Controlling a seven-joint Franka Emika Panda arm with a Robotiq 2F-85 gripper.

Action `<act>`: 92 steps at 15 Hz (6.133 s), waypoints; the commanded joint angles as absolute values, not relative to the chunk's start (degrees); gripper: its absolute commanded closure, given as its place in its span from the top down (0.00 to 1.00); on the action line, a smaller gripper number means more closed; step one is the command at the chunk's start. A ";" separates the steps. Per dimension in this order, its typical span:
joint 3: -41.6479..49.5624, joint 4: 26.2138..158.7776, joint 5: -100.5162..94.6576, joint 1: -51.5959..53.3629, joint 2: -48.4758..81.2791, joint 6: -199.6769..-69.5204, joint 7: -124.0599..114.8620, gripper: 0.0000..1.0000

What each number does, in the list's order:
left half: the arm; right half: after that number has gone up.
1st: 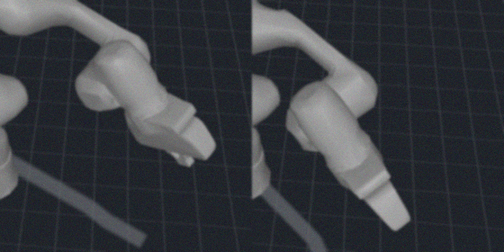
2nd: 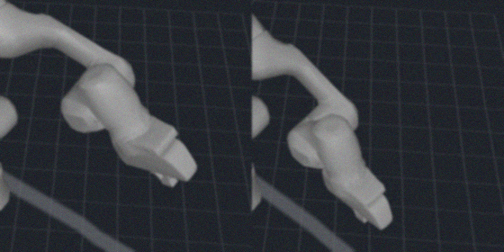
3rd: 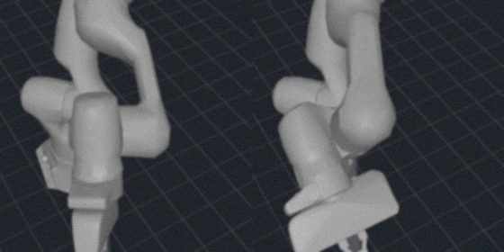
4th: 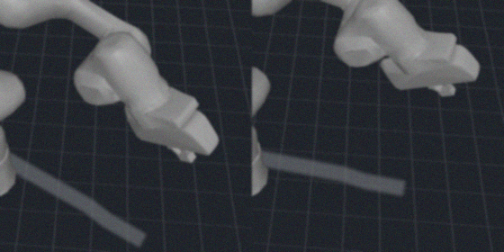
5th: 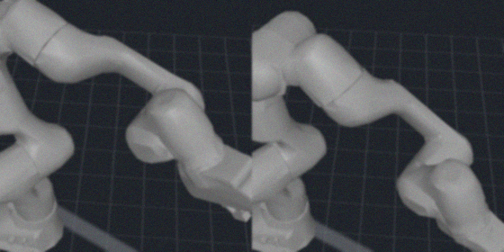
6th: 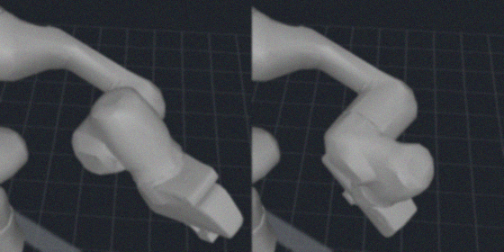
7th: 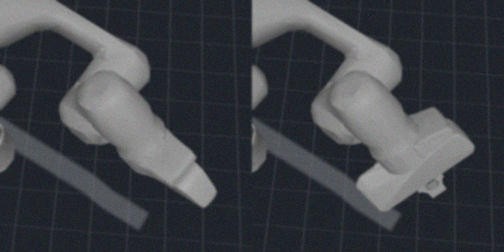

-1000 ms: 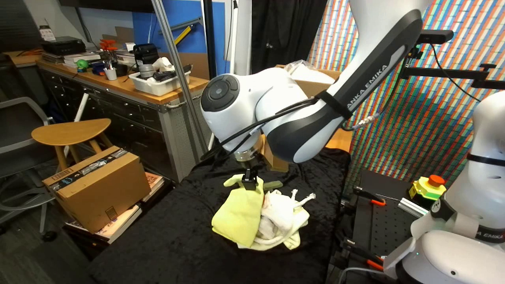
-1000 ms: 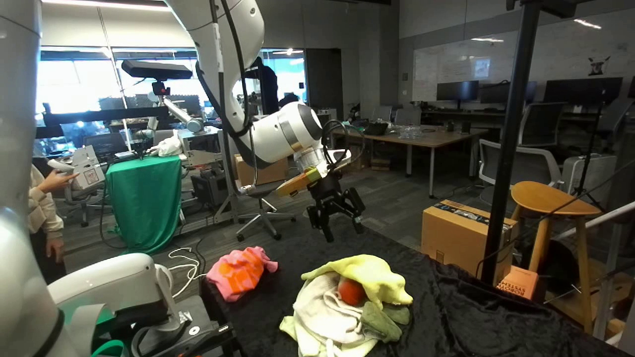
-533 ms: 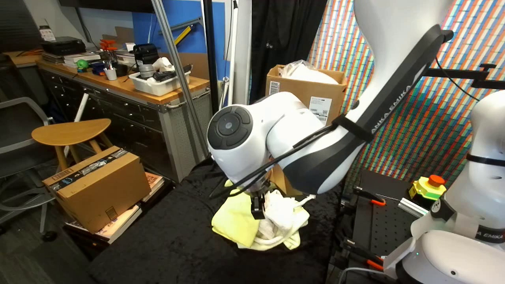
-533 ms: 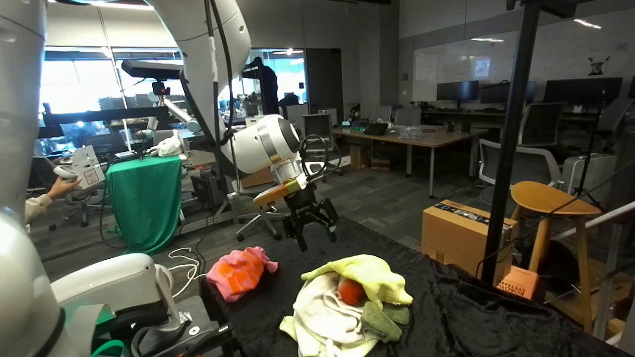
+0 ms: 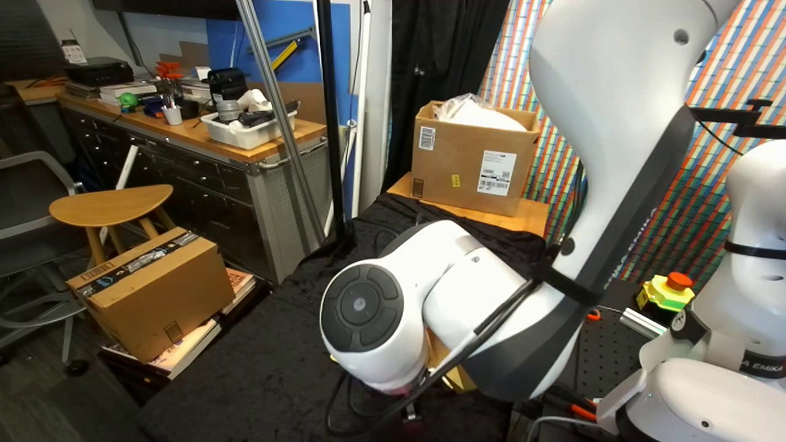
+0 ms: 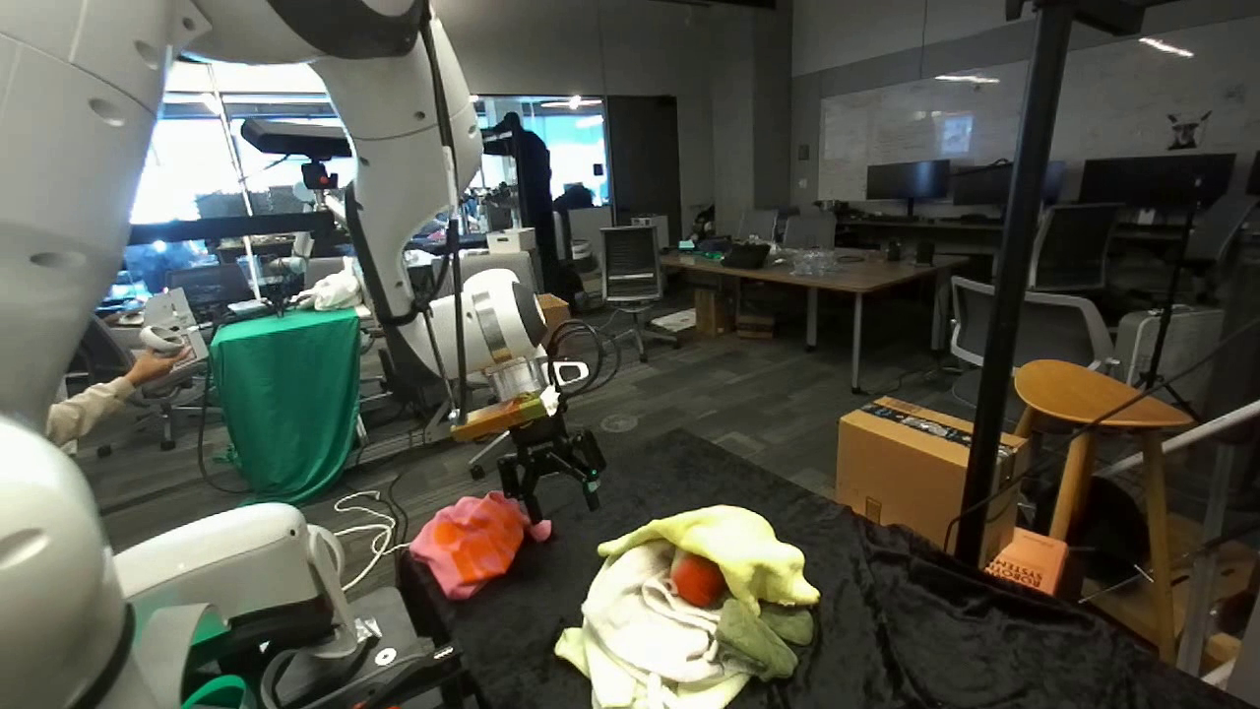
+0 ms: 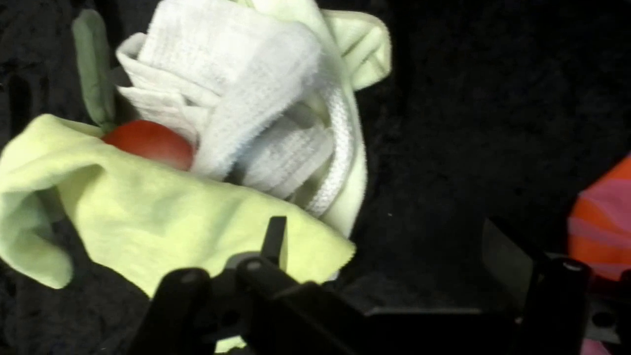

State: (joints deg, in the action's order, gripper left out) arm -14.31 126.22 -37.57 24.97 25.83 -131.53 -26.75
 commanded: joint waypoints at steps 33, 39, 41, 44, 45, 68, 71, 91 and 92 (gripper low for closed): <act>-14.57 111.28 -0.53 28.71 38.59 -130.44 -23.03 0.51; -13.39 111.37 -1.64 29.79 37.80 -130.76 -24.92 0.05; -12.83 111.46 -1.98 30.48 37.24 -131.02 -26.03 0.02; -12.02 111.26 -2.37 31.58 36.31 -130.31 -27.86 0.04; -11.43 110.93 -2.97 32.24 36.34 -130.03 -28.79 0.04; -5.32 105.01 -7.23 25.18 30.59 -117.10 -32.54 0.04; -4.49 105.11 -7.48 22.69 29.14 -116.40 -33.38 0.04; 4.98 113.35 -19.99 17.53 33.48 -123.32 -59.04 0.04; 4.81 113.56 -19.66 17.33 34.39 -123.67 -59.06 0.04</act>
